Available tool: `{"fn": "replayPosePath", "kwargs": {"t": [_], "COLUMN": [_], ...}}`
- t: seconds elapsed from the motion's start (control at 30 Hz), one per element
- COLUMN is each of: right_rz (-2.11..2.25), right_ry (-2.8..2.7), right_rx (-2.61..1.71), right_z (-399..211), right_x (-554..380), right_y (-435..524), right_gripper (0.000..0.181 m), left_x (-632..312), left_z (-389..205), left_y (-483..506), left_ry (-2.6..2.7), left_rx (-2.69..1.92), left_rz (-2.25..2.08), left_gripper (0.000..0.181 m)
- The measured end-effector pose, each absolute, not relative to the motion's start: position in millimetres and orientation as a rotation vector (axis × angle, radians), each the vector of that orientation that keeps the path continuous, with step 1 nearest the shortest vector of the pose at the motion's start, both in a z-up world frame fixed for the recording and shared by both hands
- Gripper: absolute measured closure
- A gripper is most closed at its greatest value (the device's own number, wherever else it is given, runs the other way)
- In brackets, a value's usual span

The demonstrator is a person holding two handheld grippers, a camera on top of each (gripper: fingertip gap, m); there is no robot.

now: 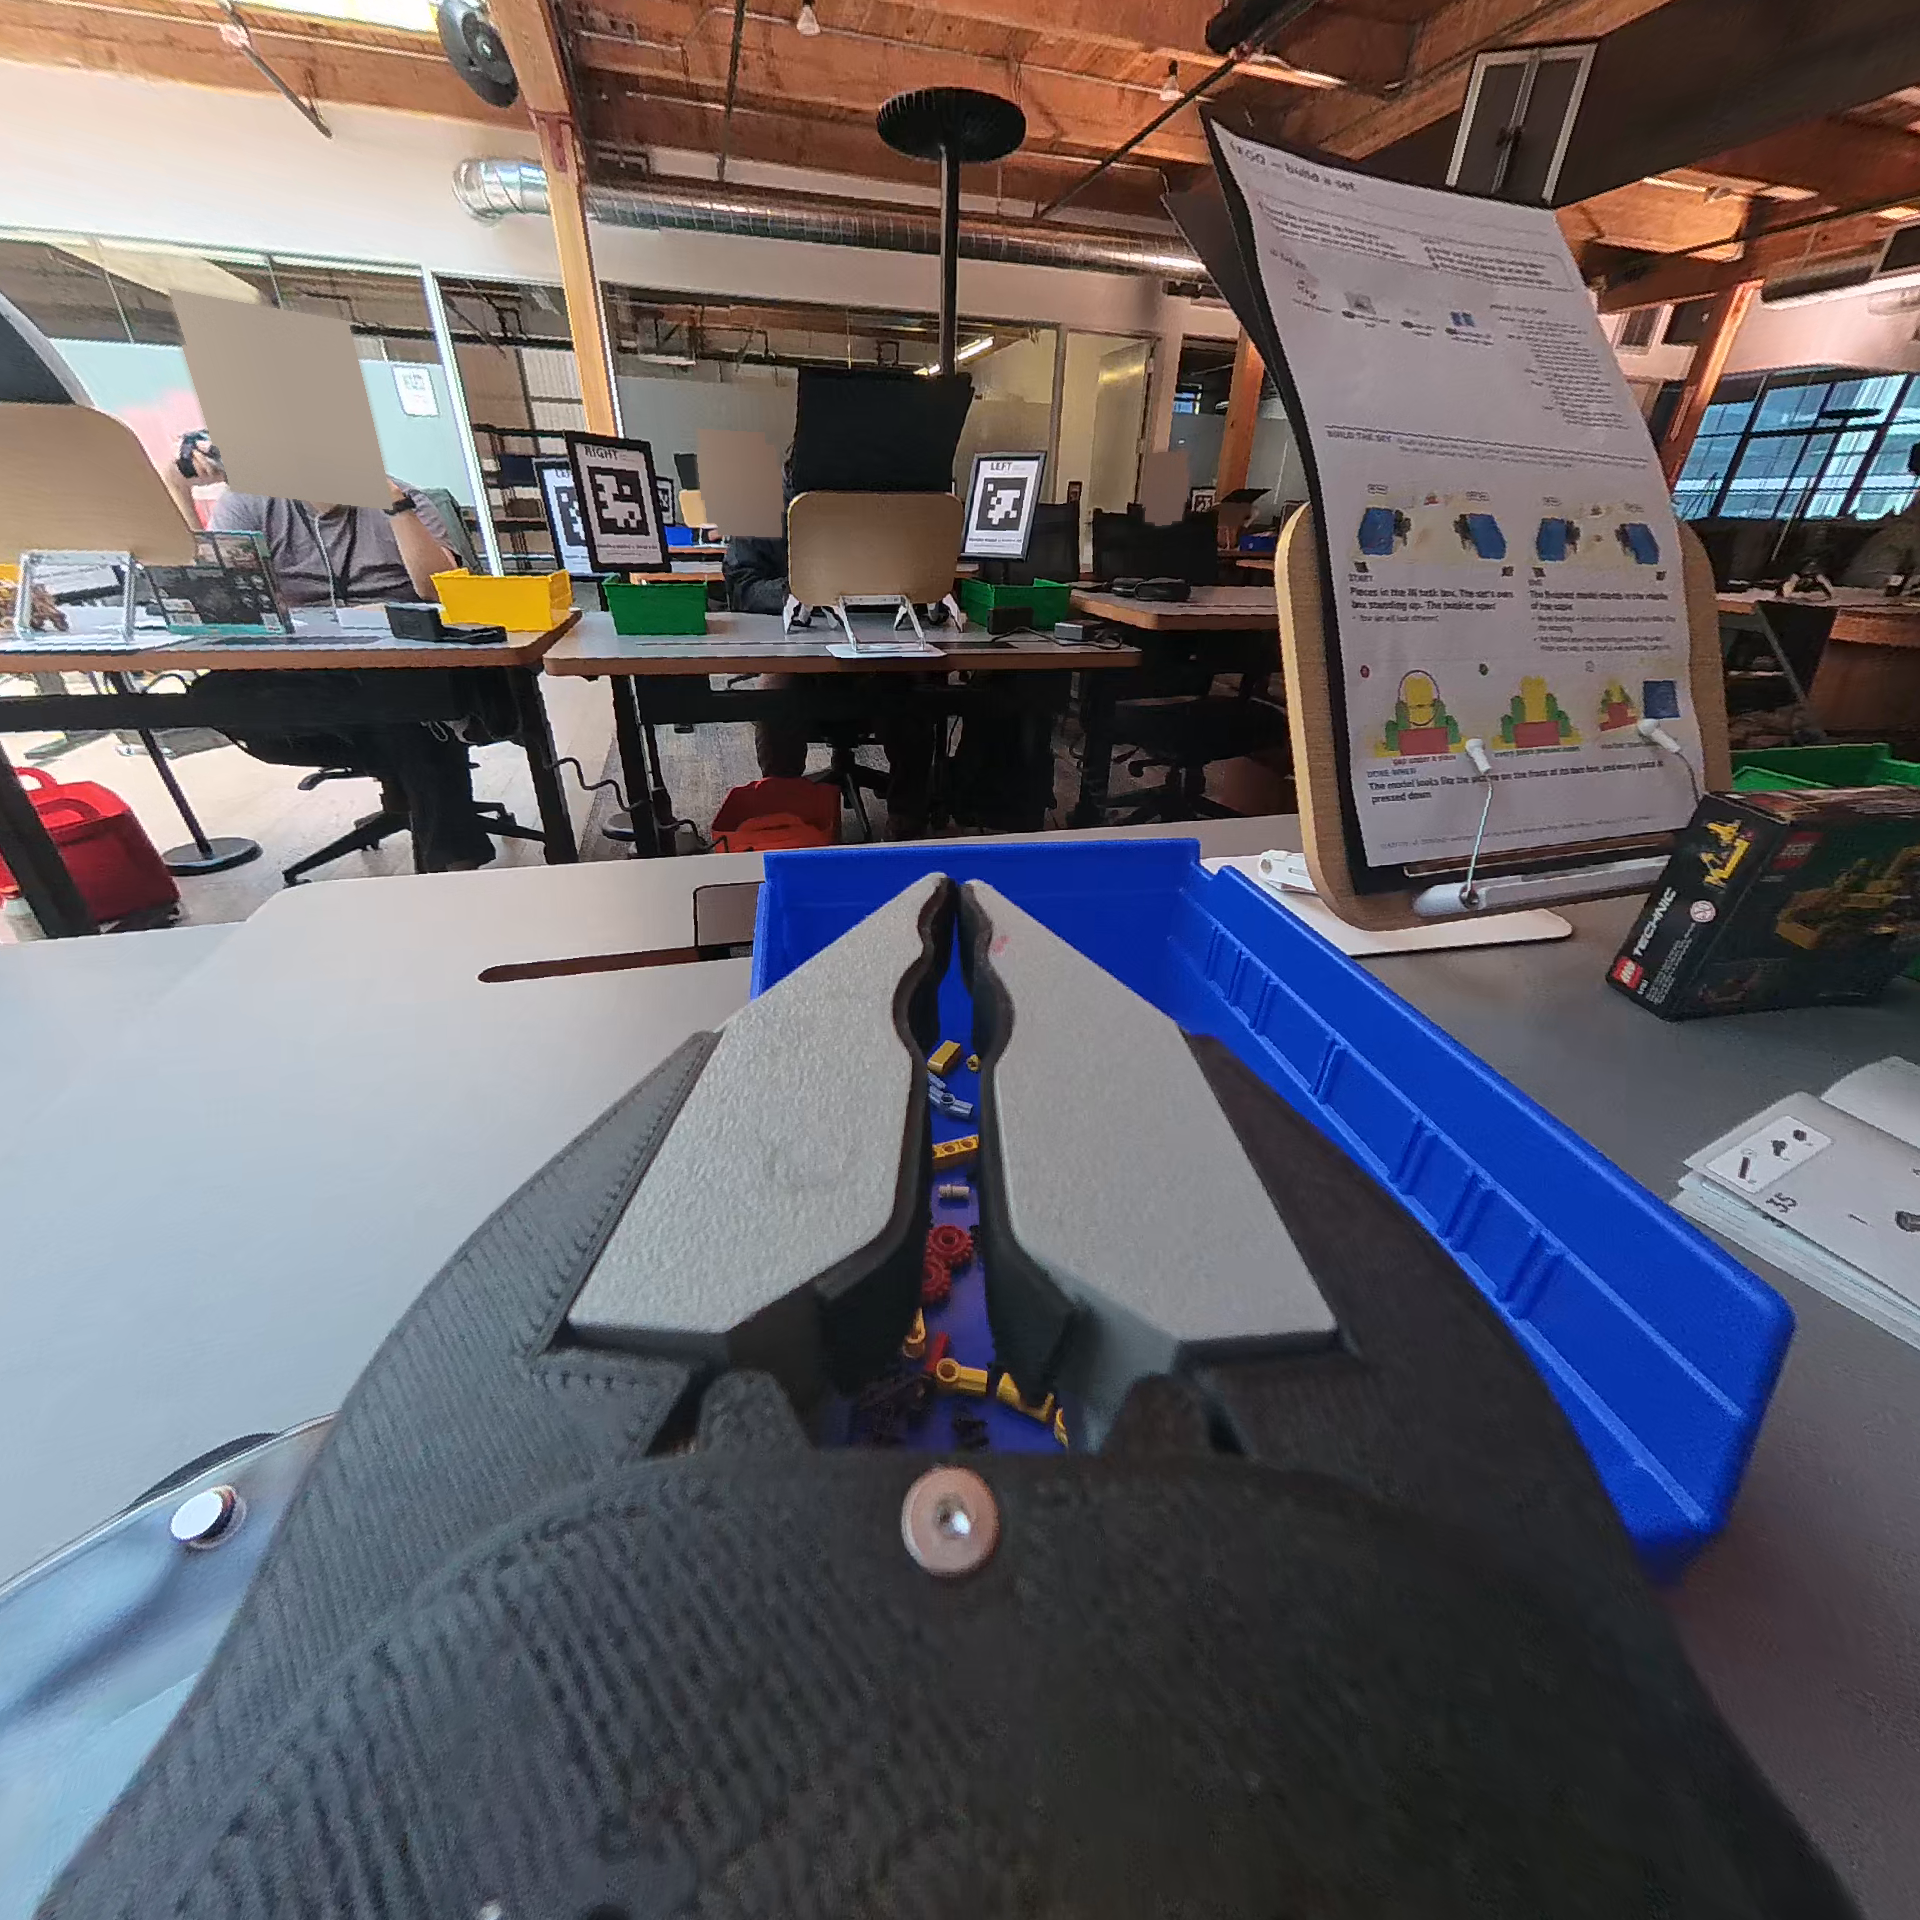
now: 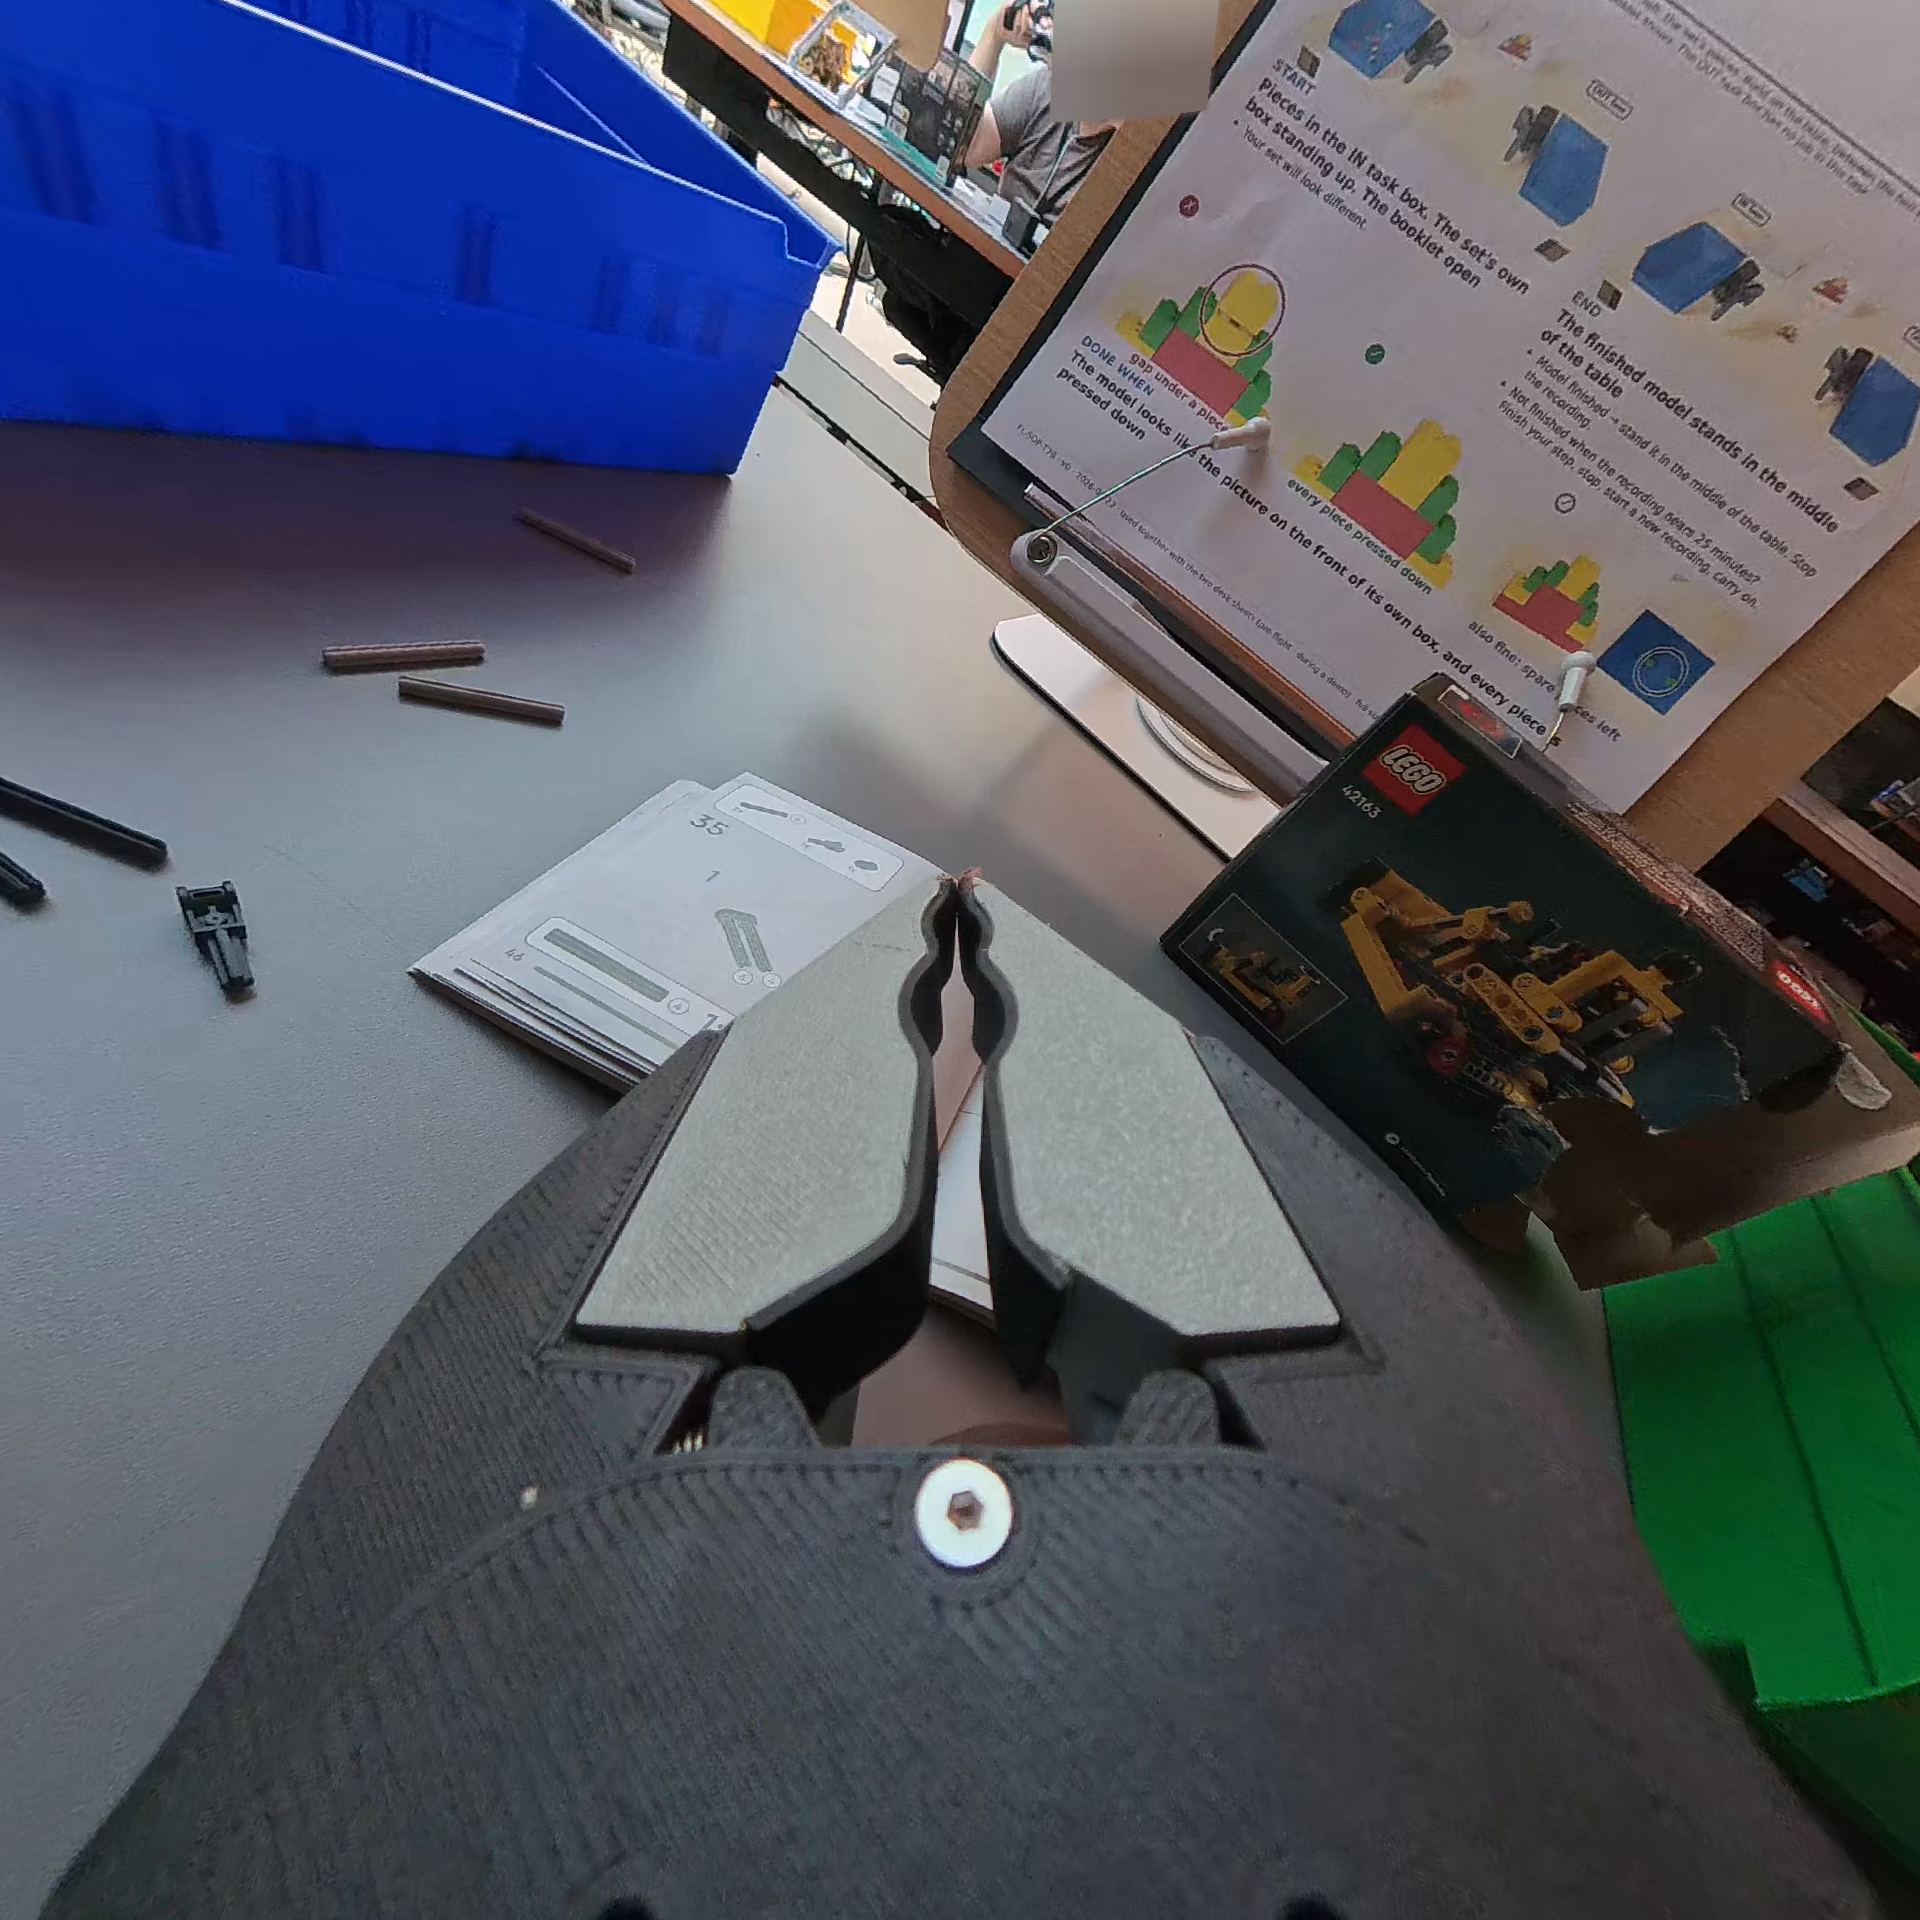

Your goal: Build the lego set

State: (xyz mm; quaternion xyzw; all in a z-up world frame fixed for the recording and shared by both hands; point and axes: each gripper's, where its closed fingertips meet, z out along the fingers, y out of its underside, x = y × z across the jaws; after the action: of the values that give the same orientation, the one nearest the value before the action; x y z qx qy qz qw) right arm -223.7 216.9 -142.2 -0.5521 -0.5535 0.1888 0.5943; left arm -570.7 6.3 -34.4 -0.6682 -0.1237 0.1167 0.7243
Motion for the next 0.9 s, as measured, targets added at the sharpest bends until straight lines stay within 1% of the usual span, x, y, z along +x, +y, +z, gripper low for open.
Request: {"fn": "replayPosePath", "kwargs": {"t": [0.67, 0.9], "right_rz": [0.459, 0.465], "right_ry": [-1.276, -1.187], "right_rx": [-1.284, -1.246], "right_z": [-140.4, -122.0], "right_x": [-223.0, -214.0], "right_y": [217.5, 219.7], "right_gripper": [0.181, 0.181], "left_x": [-570.5, -568.9], "left_z": [-38.7, -37.1], "left_y": [8.6, 7.7], "left_ry": [-0.268, -0.263], "left_rx": [-1.494, -1.485], "left_rz": [0.258, 0.253], "left_gripper": [0.181, 0.181]}}
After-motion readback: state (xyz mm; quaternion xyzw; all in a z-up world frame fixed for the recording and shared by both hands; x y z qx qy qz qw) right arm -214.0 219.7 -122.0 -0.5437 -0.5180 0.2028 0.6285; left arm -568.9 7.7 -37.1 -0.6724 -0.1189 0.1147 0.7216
